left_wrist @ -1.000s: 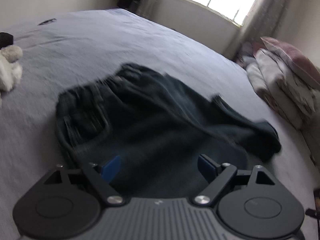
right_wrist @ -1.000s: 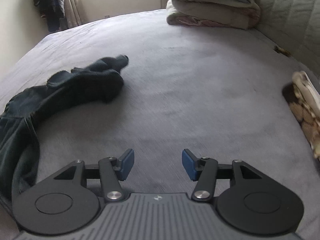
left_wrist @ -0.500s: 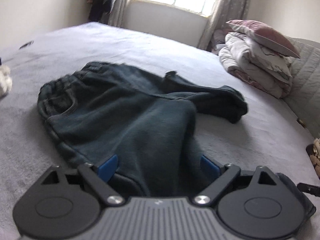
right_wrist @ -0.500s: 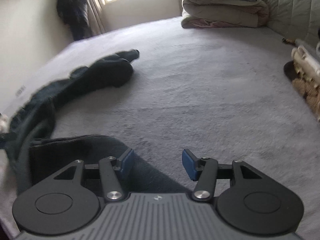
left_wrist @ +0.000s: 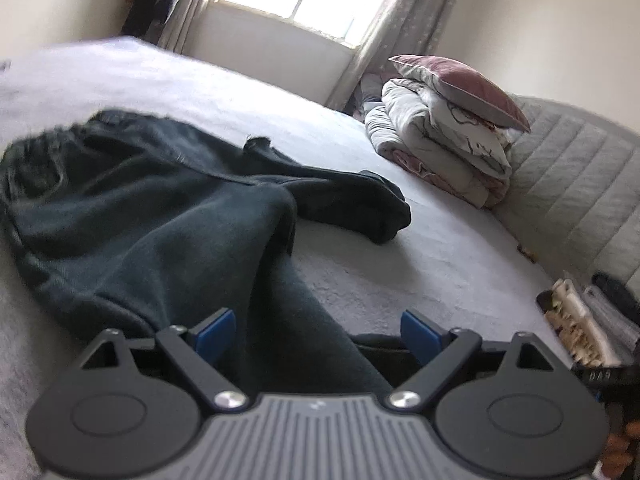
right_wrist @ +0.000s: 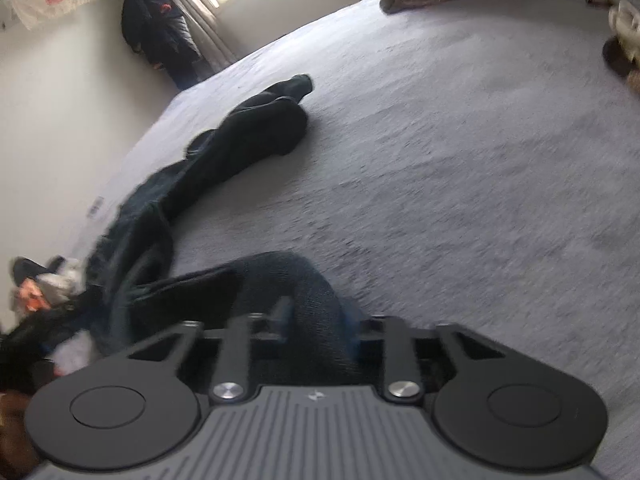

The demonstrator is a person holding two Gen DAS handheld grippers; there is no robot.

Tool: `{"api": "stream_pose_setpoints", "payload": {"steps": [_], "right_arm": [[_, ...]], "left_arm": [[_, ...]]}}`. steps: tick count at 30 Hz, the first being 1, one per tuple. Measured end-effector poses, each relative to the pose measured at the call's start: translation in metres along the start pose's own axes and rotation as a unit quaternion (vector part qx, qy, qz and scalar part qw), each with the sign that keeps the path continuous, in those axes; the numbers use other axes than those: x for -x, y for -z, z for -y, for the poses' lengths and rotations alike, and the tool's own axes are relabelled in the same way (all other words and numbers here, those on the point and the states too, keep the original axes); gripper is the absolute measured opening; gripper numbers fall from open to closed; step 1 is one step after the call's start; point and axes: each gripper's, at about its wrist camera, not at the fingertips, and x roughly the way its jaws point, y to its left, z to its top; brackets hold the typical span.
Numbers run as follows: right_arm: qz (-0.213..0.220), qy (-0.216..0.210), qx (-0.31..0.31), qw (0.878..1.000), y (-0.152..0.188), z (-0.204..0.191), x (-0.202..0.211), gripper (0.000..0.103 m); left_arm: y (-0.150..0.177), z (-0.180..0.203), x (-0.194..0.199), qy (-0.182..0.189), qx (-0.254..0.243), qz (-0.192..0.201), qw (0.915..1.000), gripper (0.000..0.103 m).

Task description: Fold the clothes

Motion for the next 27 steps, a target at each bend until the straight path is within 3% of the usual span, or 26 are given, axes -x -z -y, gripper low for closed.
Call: {"api": "stream_pose_setpoints", "payload": {"steps": [5, 11, 16, 23, 27], "right_arm": [[-0.004, -0.084, 0.021, 0.996, 0.012, -0.016, 0.006, 0.023], [-0.028, -0.138, 0.062, 0.988, 0.037, -0.044, -0.001, 0.027], [-0.063, -0.161, 0.101, 0.98, 0.066, -0.062, -0.014, 0.027], [-0.051, -0.18, 0.087, 0.978, 0.069, -0.053, -0.009, 0.029], [-0.03, -0.191, 0.08, 0.978, 0.059, -0.041, 0.009, 0.053]], "left_arm": [[-0.003, -0.015, 0.005, 0.063, 0.061, -0.014, 0.9961, 0.091], [-0.001, -0.009, 0.013, 0.113, 0.055, 0.013, 0.992, 0.091], [0.009, 0.005, 0.004, 0.175, 0.029, -0.013, 0.984, 0.091], [0.029, 0.024, -0.02, 0.153, -0.034, -0.054, 0.9862, 0.091], [0.04, 0.03, -0.028, 0.134, -0.078, -0.059, 0.9862, 0.091]]}}
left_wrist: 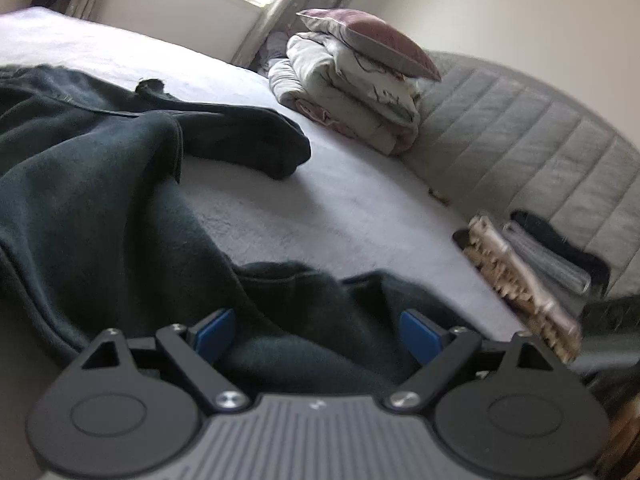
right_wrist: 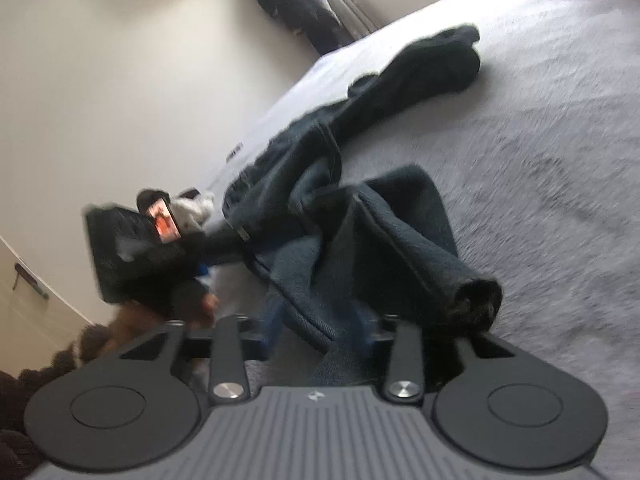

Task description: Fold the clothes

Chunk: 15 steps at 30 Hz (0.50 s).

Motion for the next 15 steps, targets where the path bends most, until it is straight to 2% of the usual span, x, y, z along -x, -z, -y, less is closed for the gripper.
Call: {"api": "stream_pose_setpoints", "payload": {"steps": [5, 9, 15], "right_arm": [[0.061, 0.032, -0.032, 0.997, -0.01, 0.022, 0.03, 0.057], [0.109, 0.083, -0.066, 0.988, -0.016, 0.046, 0.043, 0.061], [0.113, 0.166, -0.071, 0.977, -0.021, 0.064, 0.042, 0.062]], "left_arm": [[0.006, 0.017, -0.006, -0.033, -0.074, -0.006, 0.9967, 0.091], [0.009, 0.023, -0.007, -0.045, -0.106, -0.007, 0.9933, 0.093], [0.009, 0.021, -0.003, -0.045, -0.111, -0.007, 0.9928, 0.093]]}}
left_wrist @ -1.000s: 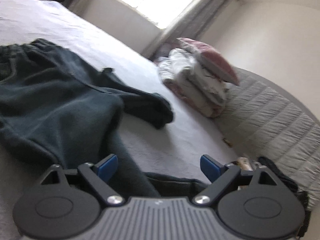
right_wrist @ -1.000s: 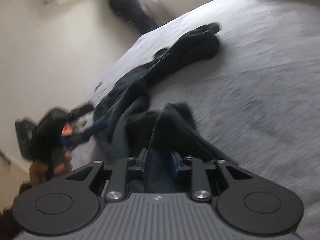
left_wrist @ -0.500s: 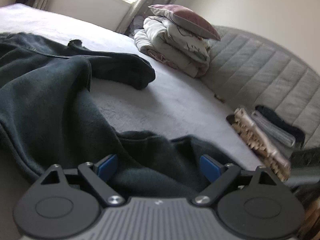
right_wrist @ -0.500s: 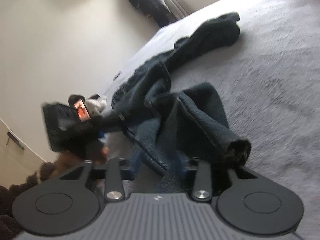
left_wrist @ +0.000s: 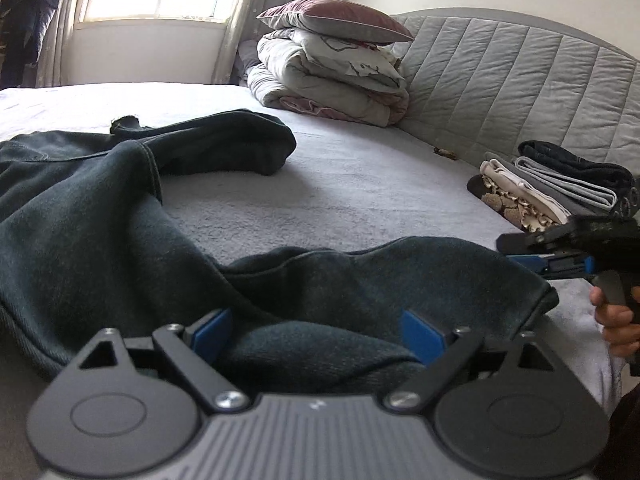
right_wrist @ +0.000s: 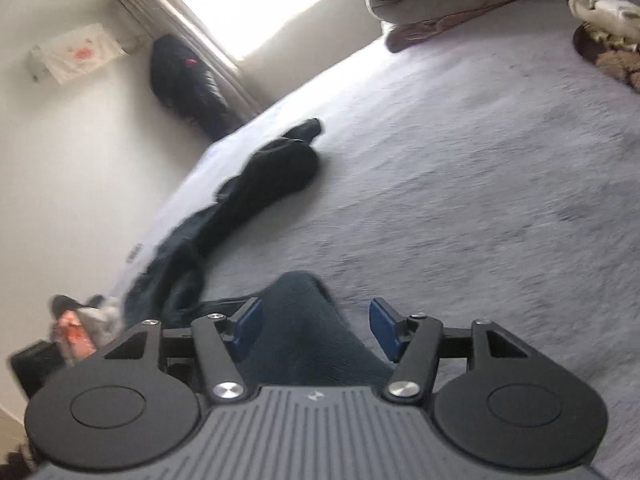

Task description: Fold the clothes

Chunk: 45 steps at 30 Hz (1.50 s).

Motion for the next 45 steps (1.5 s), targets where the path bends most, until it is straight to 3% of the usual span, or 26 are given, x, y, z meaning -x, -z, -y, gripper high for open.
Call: {"api": "stream_pose_setpoints", "payload": {"steps": [4, 7, 8, 9, 10, 13, 17, 20, 22, 26, 27, 28, 30, 32, 35, 37, 45], "right_arm": [[0.002, 0.022, 0.014, 1.0, 0.0, 0.001, -0.002, 0.062], [0.002, 0.01, 0.02, 1.0, -0.003, 0.001, 0.0, 0.059], [-0.007, 0.002, 0.024, 1.0, -0.003, 0.0, -0.001, 0.054], [-0.019, -0.005, 0.028, 0.999, -0.002, -0.003, -0.003, 0.037], [-0.029, -0.01, 0.034, 0.999, 0.0, -0.007, -0.005, 0.027], [-0.036, -0.024, 0.058, 0.997, 0.007, -0.021, -0.007, 0.023], [-0.035, -0.065, 0.094, 0.993, 0.014, -0.044, -0.004, 0.022], [-0.052, -0.096, 0.136, 0.985, 0.028, -0.065, -0.007, 0.023], [-0.069, -0.099, 0.161, 0.98, 0.038, -0.077, -0.013, 0.026], [-0.094, -0.098, 0.181, 0.974, 0.05, -0.086, -0.024, 0.028], [-0.099, -0.099, 0.18, 0.974, 0.052, -0.086, -0.026, 0.027], [-0.101, -0.099, 0.181, 0.973, 0.053, -0.087, -0.027, 0.028], [-0.103, -0.101, 0.184, 0.972, 0.052, -0.088, -0.027, 0.029], [-0.103, -0.106, 0.182, 0.972, 0.049, -0.088, -0.023, 0.032], [-0.078, -0.109, 0.184, 0.974, 0.043, -0.088, -0.005, 0.04], [-0.046, -0.109, 0.183, 0.976, 0.039, -0.085, 0.008, 0.052], [-0.01, -0.04, 0.188, 0.981, 0.034, -0.076, 0.006, 0.055]], "left_arm": [[0.0, -0.001, -0.001, 0.001, -0.003, -0.001, 1.0, 0.093], [0.0, -0.001, 0.001, 0.004, 0.002, 0.002, 1.0, 0.093], [-0.001, -0.002, 0.003, 0.007, 0.008, 0.007, 0.9999, 0.093], [-0.003, -0.004, 0.005, 0.015, 0.016, 0.012, 0.9997, 0.093], [-0.004, -0.006, 0.007, 0.023, 0.026, 0.016, 0.9993, 0.092], [-0.009, -0.015, 0.012, 0.064, 0.076, 0.021, 0.9948, 0.091], [-0.011, -0.029, 0.015, 0.142, 0.16, 0.021, 0.9766, 0.088], [-0.008, -0.04, 0.004, 0.207, 0.235, 0.005, 0.9495, 0.082], [-0.005, -0.042, -0.003, 0.219, 0.263, -0.002, 0.9397, 0.08], [-0.003, -0.031, -0.013, 0.195, 0.248, -0.014, 0.9487, 0.071], [-0.003, -0.027, -0.014, 0.183, 0.236, -0.017, 0.9543, 0.066], [-0.003, -0.021, -0.015, 0.165, 0.217, -0.022, 0.9618, 0.05], [-0.003, -0.014, -0.018, 0.135, 0.191, -0.028, 0.9718, 0.043], [-0.002, -0.012, -0.019, 0.124, 0.187, -0.029, 0.9741, 0.036], [-0.002, -0.014, -0.02, 0.122, 0.189, -0.031, 0.9739, 0.034], [-0.002, -0.014, -0.02, 0.123, 0.191, -0.032, 0.9733, 0.034], [-0.002, -0.017, -0.023, 0.125, 0.191, -0.03, 0.973, 0.035]]}}
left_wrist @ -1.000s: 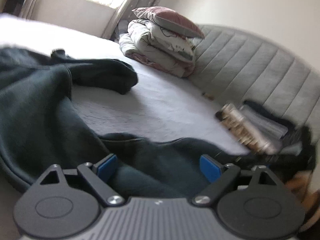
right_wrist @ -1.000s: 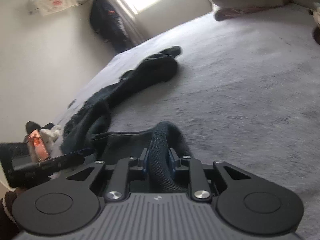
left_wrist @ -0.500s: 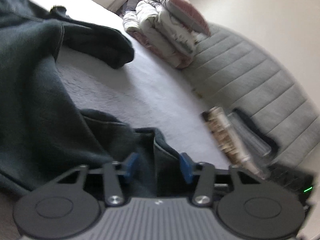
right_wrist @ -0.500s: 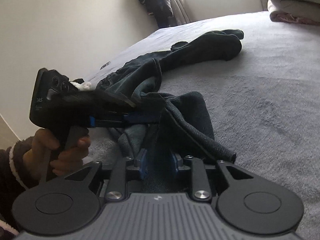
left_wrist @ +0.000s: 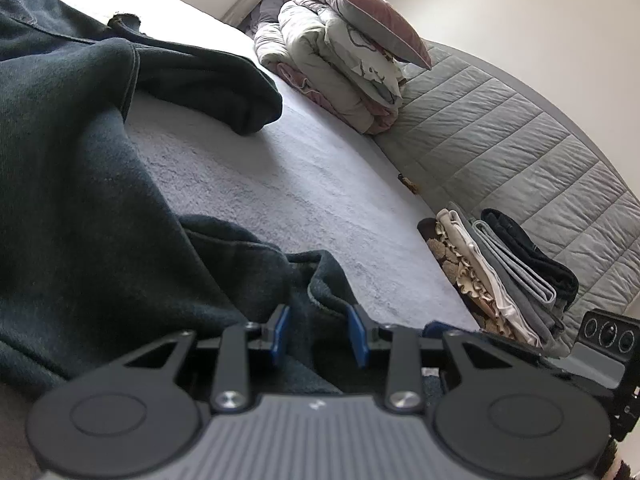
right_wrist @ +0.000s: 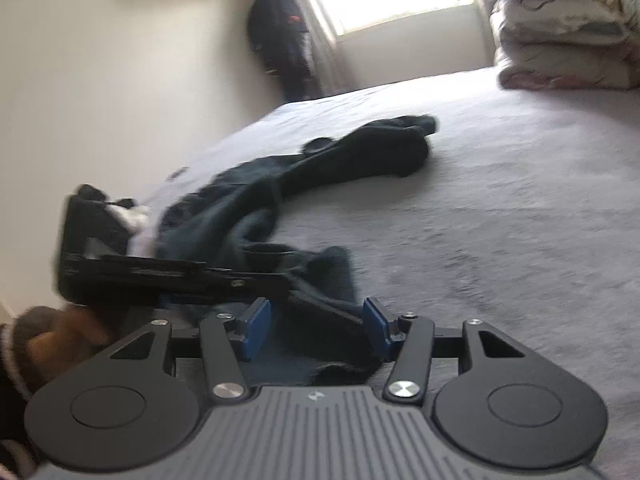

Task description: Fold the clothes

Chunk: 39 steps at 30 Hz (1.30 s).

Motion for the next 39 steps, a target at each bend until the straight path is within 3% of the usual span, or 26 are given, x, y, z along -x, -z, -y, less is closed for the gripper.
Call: {"api": "stream_pose_setpoints", "payload": {"steps": [5, 9, 11, 12, 17, 22, 25, 30, 34, 39], "right_arm": [[-0.008, 0.007, -0.019, 1.0, 0.001, 0.01, -0.009, 0.058], [-0.027, 0.007, 0.001, 1.0, 0.008, 0.003, -0.02, 0.056], [-0.03, 0.018, 0.019, 0.999, 0.009, -0.002, -0.022, 0.035], [-0.031, 0.025, 0.029, 0.999, 0.009, -0.004, -0.022, 0.018], [0.007, 0.061, 0.017, 0.998, -0.003, 0.006, -0.004, 0.012], [0.05, 0.148, -0.02, 0.988, -0.021, 0.042, 0.027, 0.01], [0.063, 0.167, -0.048, 0.983, -0.028, 0.067, 0.041, 0.01], [0.068, 0.203, -0.065, 0.975, -0.037, 0.091, 0.054, 0.01], [0.086, 0.227, -0.078, 0.967, -0.045, 0.105, 0.071, 0.009], [0.086, 0.261, -0.101, 0.956, -0.047, 0.128, 0.081, 0.009]], "left_arm": [[0.0, -0.002, 0.001, 0.0, 0.0, -0.001, 1.0, 0.035], [-0.001, -0.003, 0.002, 0.005, -0.001, -0.002, 1.0, 0.035], [-0.001, -0.004, 0.003, 0.01, 0.002, -0.001, 0.9999, 0.037], [-0.002, -0.005, 0.005, 0.014, 0.005, 0.0, 0.9999, 0.039], [-0.005, -0.005, 0.018, 0.017, 0.009, 0.017, 0.9997, 0.054], [-0.009, -0.003, 0.033, -0.006, -0.001, 0.033, 0.9994, 0.058], [-0.014, -0.001, 0.044, -0.04, -0.012, 0.039, 0.9984, 0.059], [-0.028, -0.004, 0.075, -0.15, -0.032, 0.062, 0.9862, 0.062], [-0.038, -0.027, 0.106, -0.231, 0.006, 0.094, 0.9684, 0.062], [-0.051, -0.063, 0.135, -0.313, 0.07, 0.129, 0.9383, 0.062]]}}
